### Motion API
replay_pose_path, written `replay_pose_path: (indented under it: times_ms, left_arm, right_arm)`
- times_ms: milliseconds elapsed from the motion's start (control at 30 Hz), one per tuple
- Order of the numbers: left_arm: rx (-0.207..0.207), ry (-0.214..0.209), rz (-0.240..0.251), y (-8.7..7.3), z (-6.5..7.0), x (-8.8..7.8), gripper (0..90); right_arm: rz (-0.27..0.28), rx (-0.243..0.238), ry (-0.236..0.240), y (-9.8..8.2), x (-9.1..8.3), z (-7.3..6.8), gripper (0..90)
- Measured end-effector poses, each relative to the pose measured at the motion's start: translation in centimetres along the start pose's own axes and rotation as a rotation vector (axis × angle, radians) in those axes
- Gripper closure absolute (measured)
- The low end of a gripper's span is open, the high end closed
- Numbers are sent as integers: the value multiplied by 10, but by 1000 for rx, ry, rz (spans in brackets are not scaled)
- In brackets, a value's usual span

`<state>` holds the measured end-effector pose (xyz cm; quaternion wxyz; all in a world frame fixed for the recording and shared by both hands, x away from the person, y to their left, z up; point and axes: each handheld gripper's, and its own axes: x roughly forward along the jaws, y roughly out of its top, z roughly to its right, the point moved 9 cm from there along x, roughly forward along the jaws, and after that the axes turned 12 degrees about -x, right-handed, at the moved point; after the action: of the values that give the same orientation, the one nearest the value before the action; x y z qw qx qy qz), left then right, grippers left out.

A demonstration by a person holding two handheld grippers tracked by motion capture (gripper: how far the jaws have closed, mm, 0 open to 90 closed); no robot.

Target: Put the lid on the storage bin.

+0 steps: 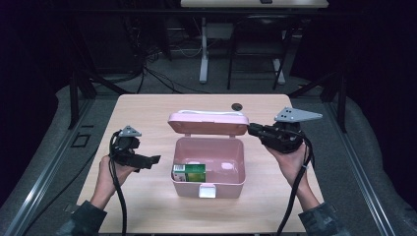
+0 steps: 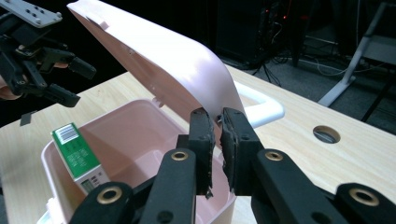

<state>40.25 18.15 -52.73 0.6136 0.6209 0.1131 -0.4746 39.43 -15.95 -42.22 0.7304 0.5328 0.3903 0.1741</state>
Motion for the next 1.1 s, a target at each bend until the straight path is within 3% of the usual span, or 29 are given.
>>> replay_pose_path:
  times_ms: [267,733,1100]
  left_arm:
    - [-8,48,-41,-22,-18,14,1]
    - [-11,63,-45,-35,-26,19,1]
    - [-10,66,-45,-37,-29,21,1]
  right_arm:
    - [-12,5,5,-7,-5,-10,819]
    - [-38,21,19,-21,-11,-25,808]
    - [-63,44,26,-35,-13,-36,794]
